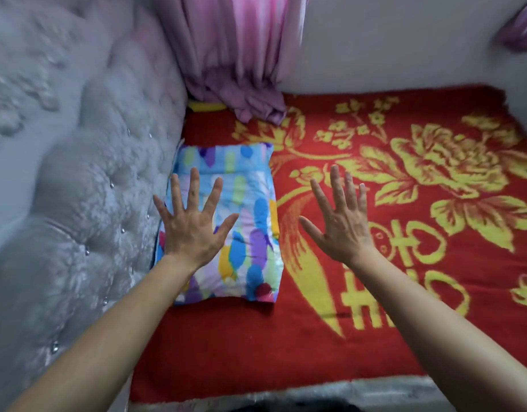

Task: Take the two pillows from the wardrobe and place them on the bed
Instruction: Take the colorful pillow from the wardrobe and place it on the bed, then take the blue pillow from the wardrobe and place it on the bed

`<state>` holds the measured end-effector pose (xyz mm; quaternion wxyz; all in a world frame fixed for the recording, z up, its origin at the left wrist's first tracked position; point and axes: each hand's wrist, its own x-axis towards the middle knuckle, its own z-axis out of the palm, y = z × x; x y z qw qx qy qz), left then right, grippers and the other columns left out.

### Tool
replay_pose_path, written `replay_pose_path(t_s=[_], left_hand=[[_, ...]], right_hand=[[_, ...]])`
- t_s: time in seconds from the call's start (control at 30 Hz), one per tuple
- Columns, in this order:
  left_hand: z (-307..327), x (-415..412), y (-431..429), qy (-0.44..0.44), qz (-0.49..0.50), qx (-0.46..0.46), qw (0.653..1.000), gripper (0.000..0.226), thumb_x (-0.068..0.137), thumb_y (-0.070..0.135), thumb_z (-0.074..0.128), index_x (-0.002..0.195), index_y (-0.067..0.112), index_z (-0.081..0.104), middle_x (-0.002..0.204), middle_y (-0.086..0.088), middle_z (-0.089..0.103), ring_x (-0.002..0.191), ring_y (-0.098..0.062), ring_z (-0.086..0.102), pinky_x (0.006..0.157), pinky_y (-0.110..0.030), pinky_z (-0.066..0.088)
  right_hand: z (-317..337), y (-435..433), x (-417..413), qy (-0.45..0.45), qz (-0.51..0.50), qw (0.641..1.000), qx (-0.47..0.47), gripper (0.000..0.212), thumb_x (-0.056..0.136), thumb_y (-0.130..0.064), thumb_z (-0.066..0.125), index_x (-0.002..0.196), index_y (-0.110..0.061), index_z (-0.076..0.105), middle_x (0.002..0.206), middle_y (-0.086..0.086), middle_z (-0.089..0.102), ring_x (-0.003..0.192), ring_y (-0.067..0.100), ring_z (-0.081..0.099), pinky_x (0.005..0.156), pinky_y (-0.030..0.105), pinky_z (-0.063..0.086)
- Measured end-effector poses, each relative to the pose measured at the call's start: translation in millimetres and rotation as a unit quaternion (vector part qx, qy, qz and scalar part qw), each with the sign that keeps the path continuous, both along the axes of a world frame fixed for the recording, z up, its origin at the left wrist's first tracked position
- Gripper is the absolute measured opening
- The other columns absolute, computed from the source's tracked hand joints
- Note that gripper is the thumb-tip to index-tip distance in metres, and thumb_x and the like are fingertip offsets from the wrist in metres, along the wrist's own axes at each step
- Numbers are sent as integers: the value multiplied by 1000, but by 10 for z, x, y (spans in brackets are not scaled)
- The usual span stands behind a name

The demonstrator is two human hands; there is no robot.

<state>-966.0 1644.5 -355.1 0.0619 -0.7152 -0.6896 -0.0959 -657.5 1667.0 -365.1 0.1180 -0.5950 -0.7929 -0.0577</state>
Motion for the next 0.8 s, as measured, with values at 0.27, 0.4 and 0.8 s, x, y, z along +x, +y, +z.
replay_pose_path(t_s=[0.27, 0.4, 0.8], left_hand=[[1072, 1020, -463, 48, 98, 149, 983, 81, 88, 77, 26, 156, 35, 7, 166, -4, -7, 149, -43, -4, 104, -79, 12], [1094, 1835, -1002, 31, 179, 142, 973, 83, 87, 77, 24, 156, 33, 8, 166, -6, -5, 149, -44, -5, 103, -81, 14], [1916, 2680, -2959, 75, 320, 116, 937, 86, 85, 80, 12, 156, 31, 13, 166, -5, -4, 149, -42, -6, 106, -79, 14]], right_hand=[[860, 143, 1034, 50, 31, 994, 96, 85, 88, -80, 29, 158, -34, 10, 167, 9, -9, 152, 39, -9, 117, 68, 5], [848, -87, 1481, 37, 106, 989, 98, 86, 87, -82, 26, 157, -34, 14, 167, 9, -6, 152, 40, -6, 116, 70, 8], [1540, -1136, 1597, 117, 265, 951, 112, 87, 84, -82, 30, 156, -36, 12, 168, 6, -2, 152, 39, 3, 117, 67, 14]])
